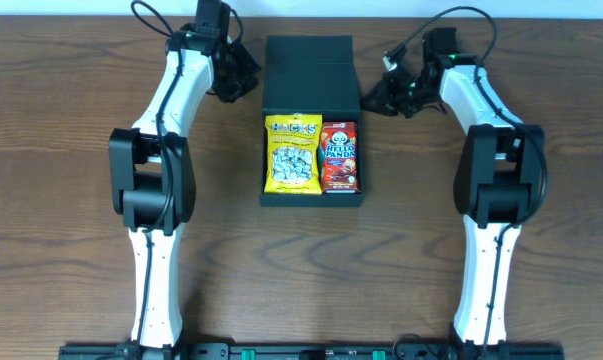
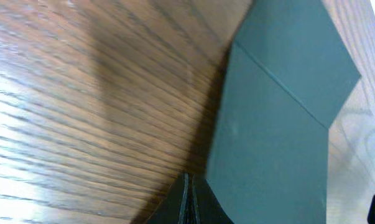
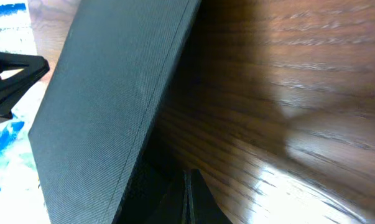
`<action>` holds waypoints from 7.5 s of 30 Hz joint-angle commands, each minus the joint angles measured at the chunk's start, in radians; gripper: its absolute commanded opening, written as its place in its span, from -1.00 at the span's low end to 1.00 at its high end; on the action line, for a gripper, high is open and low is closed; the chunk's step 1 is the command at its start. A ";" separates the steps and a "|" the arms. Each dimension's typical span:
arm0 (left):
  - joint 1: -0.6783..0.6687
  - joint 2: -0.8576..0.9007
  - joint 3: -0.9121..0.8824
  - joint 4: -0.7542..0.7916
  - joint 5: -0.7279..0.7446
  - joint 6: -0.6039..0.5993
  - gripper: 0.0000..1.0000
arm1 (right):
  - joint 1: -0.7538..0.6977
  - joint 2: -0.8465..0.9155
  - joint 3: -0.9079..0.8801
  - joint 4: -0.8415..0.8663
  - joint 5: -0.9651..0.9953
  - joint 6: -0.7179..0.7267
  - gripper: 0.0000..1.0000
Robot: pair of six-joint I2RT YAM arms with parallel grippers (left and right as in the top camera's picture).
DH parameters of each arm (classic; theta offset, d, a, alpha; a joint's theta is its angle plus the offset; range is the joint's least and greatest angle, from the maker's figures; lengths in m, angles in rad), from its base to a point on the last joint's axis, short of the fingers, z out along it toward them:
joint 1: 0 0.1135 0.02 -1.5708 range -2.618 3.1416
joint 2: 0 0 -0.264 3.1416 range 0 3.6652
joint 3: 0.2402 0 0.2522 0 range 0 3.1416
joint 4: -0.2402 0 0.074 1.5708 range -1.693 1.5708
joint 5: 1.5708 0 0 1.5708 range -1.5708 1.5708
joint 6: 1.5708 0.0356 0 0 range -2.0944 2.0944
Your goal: Pack container
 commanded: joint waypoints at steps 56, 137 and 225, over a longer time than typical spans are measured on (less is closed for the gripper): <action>0.082 0.096 0.002 0.290 0.513 0.133 -0.89 | -0.016 0.083 0.000 0.499 -0.717 0.159 -0.97; -0.132 -0.436 0.002 -0.264 -0.045 0.724 -0.89 | 0.015 -0.373 0.035 -0.002 0.389 0.021 -0.98; -0.204 -0.282 -0.528 -0.060 0.450 1.028 -0.88 | 0.639 -1.143 -1.469 0.922 0.870 0.625 -0.97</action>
